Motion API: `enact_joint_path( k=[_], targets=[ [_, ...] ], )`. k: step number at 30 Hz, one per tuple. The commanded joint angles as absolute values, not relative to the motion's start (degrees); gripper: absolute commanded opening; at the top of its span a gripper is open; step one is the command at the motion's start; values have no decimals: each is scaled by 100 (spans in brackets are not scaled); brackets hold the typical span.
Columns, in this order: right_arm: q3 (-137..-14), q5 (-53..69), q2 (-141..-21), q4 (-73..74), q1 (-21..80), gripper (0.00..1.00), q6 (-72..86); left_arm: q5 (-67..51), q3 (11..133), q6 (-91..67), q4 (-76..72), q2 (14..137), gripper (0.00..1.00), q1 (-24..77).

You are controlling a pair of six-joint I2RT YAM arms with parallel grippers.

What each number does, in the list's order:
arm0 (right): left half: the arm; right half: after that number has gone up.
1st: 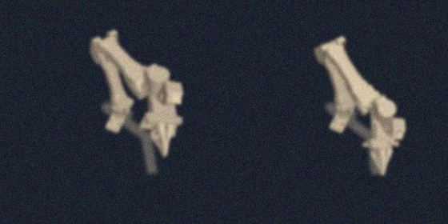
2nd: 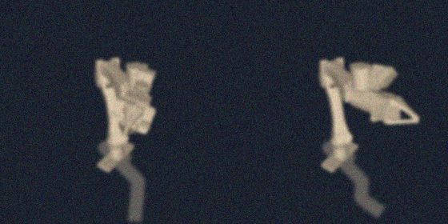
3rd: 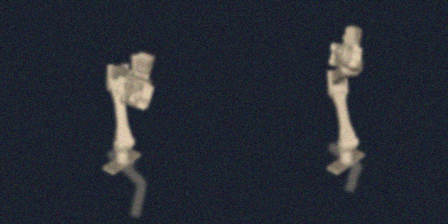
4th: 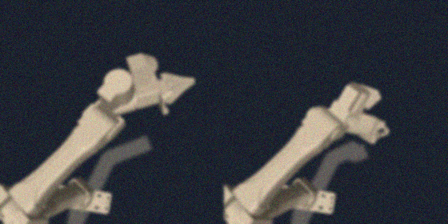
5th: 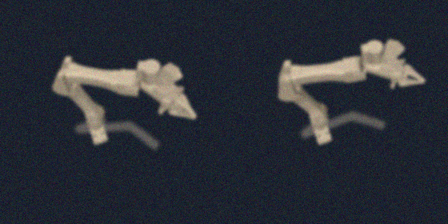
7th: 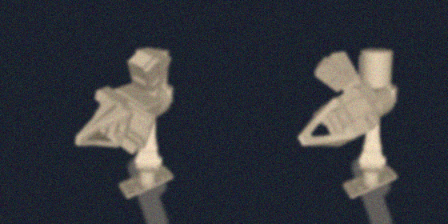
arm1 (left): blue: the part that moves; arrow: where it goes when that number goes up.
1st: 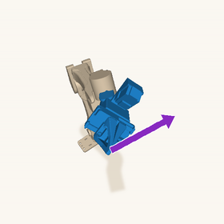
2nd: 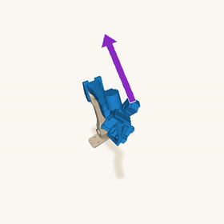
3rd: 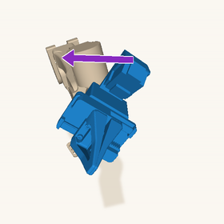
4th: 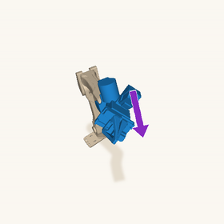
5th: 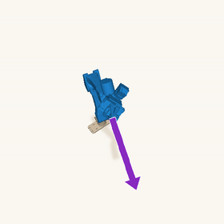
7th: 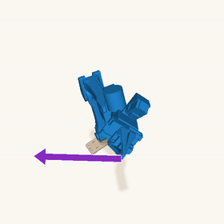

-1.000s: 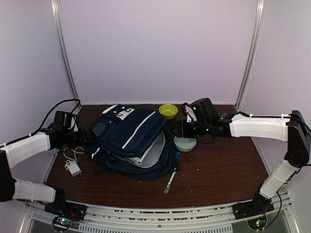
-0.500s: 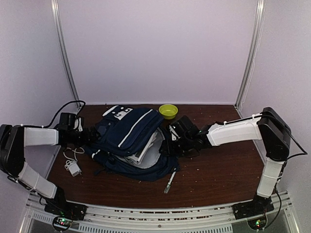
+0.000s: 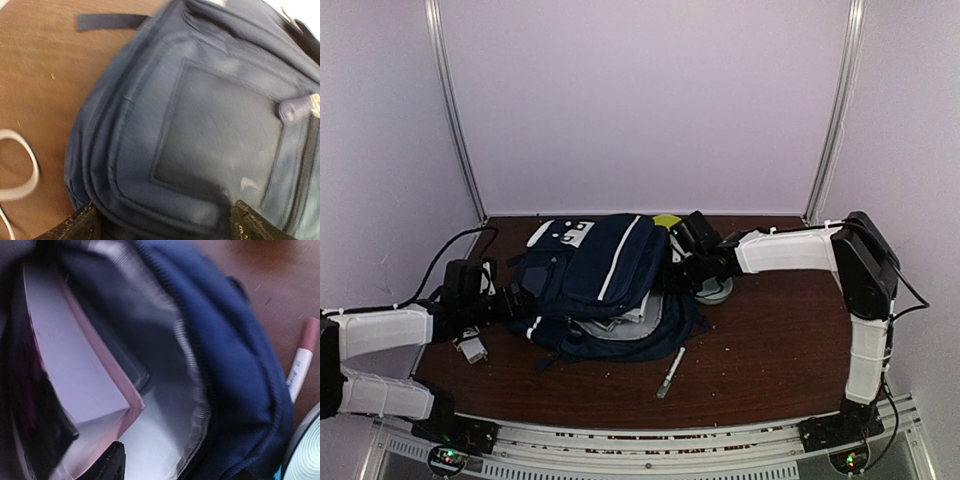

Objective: Pack the student bag

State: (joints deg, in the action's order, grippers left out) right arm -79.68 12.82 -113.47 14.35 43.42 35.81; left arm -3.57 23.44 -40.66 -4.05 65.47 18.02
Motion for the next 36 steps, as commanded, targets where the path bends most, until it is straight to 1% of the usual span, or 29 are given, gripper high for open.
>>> enact_joint_path(
  k=[1, 3, 5, 8, 10, 13, 16, 18, 20, 23, 26, 29, 31, 33, 36],
  targets=[
    [-8147, 1366, -10952, 1355, 4087, 57, 3385, -369, 1946, -4530, 318, 5673, 89, 2359],
    [-7947, 1375, -10682, 1324, 3924, 57, 3393, -298, 1811, -4596, 398, 5299, 89, 2371],
    [-7641, 1243, -10340, 1291, 3797, 57, 3386, -131, 1769, -4549, 481, 5197, 89, 2369],
    [-7285, 767, -9738, 1392, 3702, 57, 3303, -136, 1862, -4429, 404, 5345, 93, 2373],
    [-7070, 379, -9311, 1519, 3719, 55, 3247, -243, 2067, -4275, 374, 5518, 96, 2354],
    [-6766, -334, -8567, 1497, 4064, 50, 3134, -365, 2557, -3902, 673, 5729, 98, 2048],
    [-6673, -912, -8303, 1359, 4900, 46, 2997, -622, 2729, -3766, 640, 5787, 98, 1673],
    [-6729, -879, -8470, 1112, 5540, 44, 2978, -810, 2637, -3834, 424, 5827, 98, 1549],
    [-7054, -675, -8879, 1026, 6206, 44, 2912, -903, 2492, -3925, 183, 5920, 98, 1538],
    [-7908, -392, -9673, 1289, 6773, 43, 2778, -1064, 2407, -3881, -90, 6165, 98, 1538],
    [-8626, -219, -10353, 1503, 7113, 40, 2722, -1202, 2548, -3776, -186, 6489, 96, 1536],
    [-8949, -211, -10863, 1647, 7230, 38, 2820, -1393, 2499, -3862, -575, 6483, 89, 1542],
    [-9247, -330, -11184, 1840, 7229, 37, 2801, -1436, 2446, -3891, -752, 6394, 80, 1547],
    [-9678, -629, -11492, 2183, 7218, 36, 2701, -1518, 2416, -3860, -820, 6323, 66, 1555],
    [-10139, -569, -11916, 2329, 7174, 35, 2692, -1750, 2291, -3892, -1104, 6196, 32, 1634]
  ],
)
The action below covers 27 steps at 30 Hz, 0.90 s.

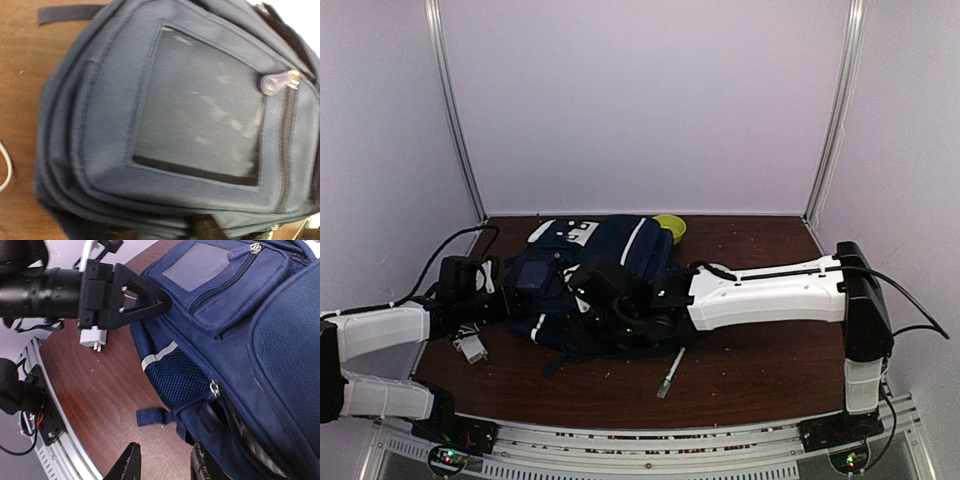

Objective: Pack the student bag

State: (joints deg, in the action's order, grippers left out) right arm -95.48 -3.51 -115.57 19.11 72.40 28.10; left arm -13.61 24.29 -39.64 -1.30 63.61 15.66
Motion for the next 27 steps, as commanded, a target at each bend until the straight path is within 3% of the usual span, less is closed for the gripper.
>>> enact_joint_path(
  k=[1, 4, 5, 21, 27],
  targets=[
    [-10319, -589, -12073, 2435, 7150, 35, 2723, -1772, 2267, -3906, -1155, 6137, 24, 1686],
    [-10492, -609, -12323, 2498, 7064, 35, 2866, -1821, 2196, -3891, -1192, 5926, 2, 1760],
    [-10443, -596, -12349, 2444, 7031, 35, 2934, -1796, 2170, -3890, -1187, 5834, 0, 1772],
    [-10279, -1056, -12508, 2154, 6711, 36, 3365, -1336, 2527, -3804, -633, 4740, 0, 2493],
    [-10692, -1571, -12710, 2037, 6658, 29, 3393, -1217, 2606, -3853, -772, 4877, 0, 2802]
  ],
)
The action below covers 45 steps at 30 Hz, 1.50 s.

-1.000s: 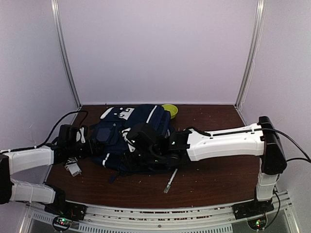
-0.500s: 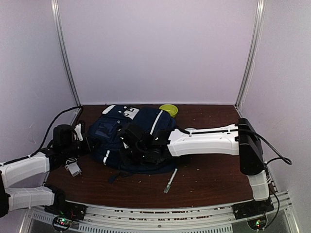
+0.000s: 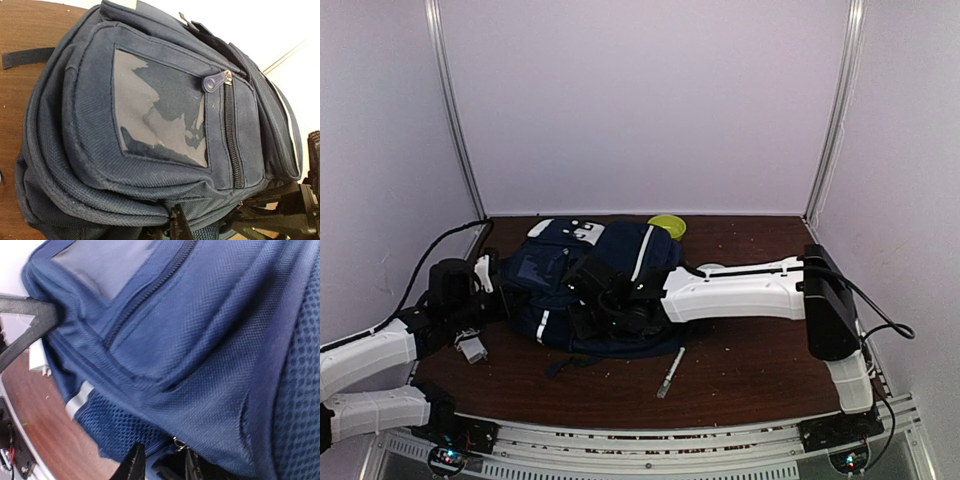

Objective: Pack the student bag

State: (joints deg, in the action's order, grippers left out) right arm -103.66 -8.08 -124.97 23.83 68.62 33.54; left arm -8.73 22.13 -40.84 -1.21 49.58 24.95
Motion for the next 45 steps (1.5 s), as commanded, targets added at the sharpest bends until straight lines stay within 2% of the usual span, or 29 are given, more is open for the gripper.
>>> enact_joint_path(
  k=[1, 3, 11, 16, 20, 26, 45],
  targets=[
    [-10790, -1667, -12758, 2062, 6662, 28, 3397, -1213, 2630, -3862, -783, 4909, 0, 2827],
    [-10831, -1894, -12760, 2065, 6637, 25, 3480, -1205, 2658, -3849, -799, 4951, 0, 2862],
    [-9923, -2023, -12164, 1562, 6551, 1, 3555, -969, 2626, -3708, -636, 4862, 0, 2901],
    [-9445, -1511, -11823, 1430, 6492, 0, 3447, -722, 2654, -3537, -386, 4838, 0, 2903],
    [-9194, -595, -11606, 1521, 6370, 0, 3333, -314, 2715, -3348, -22, 4818, 0, 2901],
    [-8176, 659, -11109, 1396, 6055, 0, 3275, -5, 2869, -3150, 453, 4787, 0, 2812],
    [-6171, 982, -9808, 2399, 5121, 0, 1789, 233, 2863, -2944, 1176, 4333, 0, 2127]
  ],
)
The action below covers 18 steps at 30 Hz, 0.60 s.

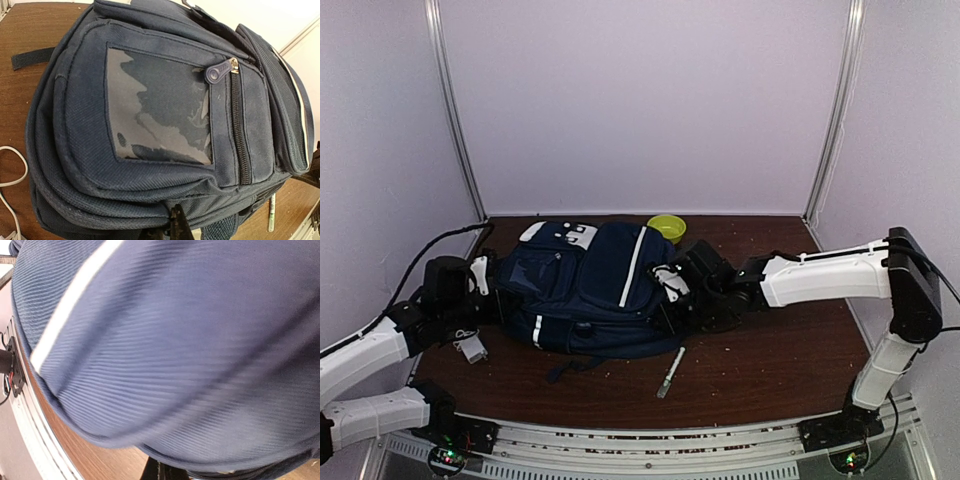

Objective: Pack the student bag

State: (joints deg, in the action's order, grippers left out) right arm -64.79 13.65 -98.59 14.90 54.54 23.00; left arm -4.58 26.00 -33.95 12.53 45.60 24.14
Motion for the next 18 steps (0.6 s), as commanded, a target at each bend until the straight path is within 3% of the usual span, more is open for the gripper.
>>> enact_joint_path(
  k=[1, 12, 18],
  targets=[
    [-6167, 970, -9828, 2448, 5084, 0, 1701, 249, 2872, -2929, 1204, 4336, 0, 2108],
    [-6395, 1171, -9782, 2818, 4842, 0, 1030, 259, 2931, -2886, 1334, 4365, 0, 1930],
    [-6266, 1320, -9916, 2056, 4955, 1, 1487, -205, 2998, -2720, 1042, 4528, 0, 1928]
  ],
)
